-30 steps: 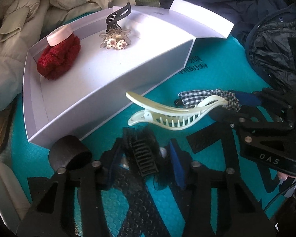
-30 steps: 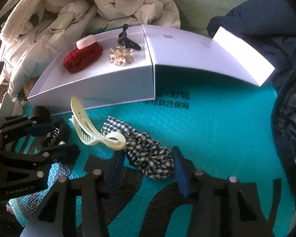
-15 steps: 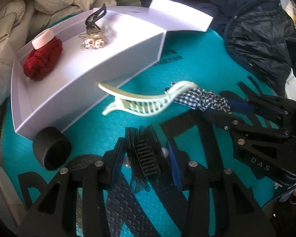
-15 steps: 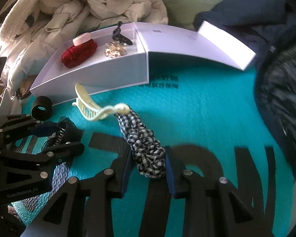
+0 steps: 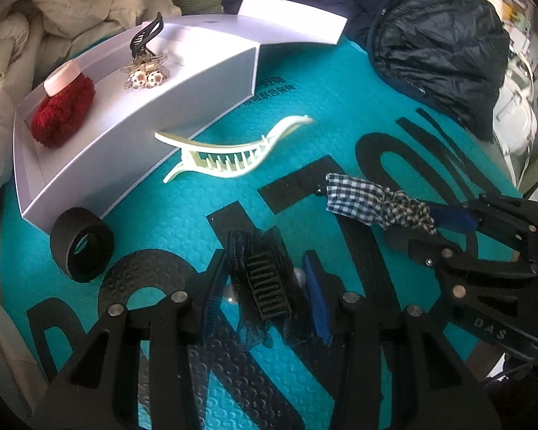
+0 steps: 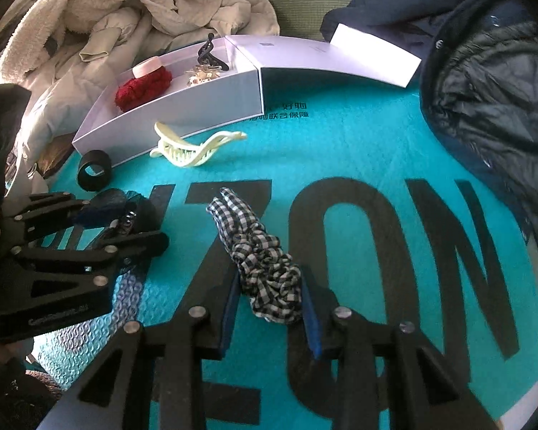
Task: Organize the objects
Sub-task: 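Lift the black claw clip with the left tool while the right tool lifts the gingham scrunchie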
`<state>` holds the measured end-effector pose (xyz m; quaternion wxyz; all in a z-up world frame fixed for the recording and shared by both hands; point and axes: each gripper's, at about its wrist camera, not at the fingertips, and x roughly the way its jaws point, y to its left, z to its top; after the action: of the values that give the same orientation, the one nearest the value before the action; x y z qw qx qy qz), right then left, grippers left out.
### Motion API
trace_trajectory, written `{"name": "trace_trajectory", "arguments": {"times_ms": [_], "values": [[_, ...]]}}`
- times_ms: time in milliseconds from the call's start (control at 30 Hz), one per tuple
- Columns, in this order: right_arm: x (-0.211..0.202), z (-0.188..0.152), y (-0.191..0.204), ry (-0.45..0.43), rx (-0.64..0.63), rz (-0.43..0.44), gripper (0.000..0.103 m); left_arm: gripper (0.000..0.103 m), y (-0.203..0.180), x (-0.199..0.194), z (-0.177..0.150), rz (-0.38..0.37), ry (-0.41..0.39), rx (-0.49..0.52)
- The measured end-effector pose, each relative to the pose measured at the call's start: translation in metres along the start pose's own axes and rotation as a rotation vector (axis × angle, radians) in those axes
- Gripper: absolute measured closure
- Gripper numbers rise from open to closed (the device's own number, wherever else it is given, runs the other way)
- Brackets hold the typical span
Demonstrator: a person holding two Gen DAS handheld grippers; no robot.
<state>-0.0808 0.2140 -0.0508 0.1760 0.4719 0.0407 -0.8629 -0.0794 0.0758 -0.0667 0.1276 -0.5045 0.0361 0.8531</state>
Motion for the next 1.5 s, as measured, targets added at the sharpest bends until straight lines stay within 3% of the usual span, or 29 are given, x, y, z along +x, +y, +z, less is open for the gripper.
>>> {"name": "trace_trajectory", "arguments": {"times_ms": [200,300,467,933,1033,1167,1500], "values": [[-0.007,-0.012,0.010,-0.024,-0.006,0.034,0.064,0.062,-0.012,-0.006,-0.008,0.028,0.016,0.038],[-0.009,-0.014,0.012,-0.017,-0.018,0.065,0.052,0.060,-0.014,-0.009,-0.013,0.038,0.022,0.029],[-0.012,-0.015,0.015,-0.009,-0.039,0.085,0.052,0.050,-0.011,-0.011,-0.021,0.065,0.033,-0.008],[-0.001,-0.006,0.015,-0.007,-0.091,0.091,0.052,0.051,-0.010,-0.002,-0.012,0.076,0.050,-0.015],[-0.001,-0.007,0.016,-0.012,-0.102,0.064,0.062,0.062,-0.013,-0.001,-0.010,0.073,0.048,-0.003],[-0.001,-0.006,0.015,-0.016,-0.097,0.058,0.074,0.062,-0.017,-0.001,-0.008,0.084,0.049,0.007],[-0.019,-0.006,0.014,-0.062,-0.095,0.073,0.079,0.062,-0.015,-0.015,-0.009,0.095,0.028,-0.027]]}}
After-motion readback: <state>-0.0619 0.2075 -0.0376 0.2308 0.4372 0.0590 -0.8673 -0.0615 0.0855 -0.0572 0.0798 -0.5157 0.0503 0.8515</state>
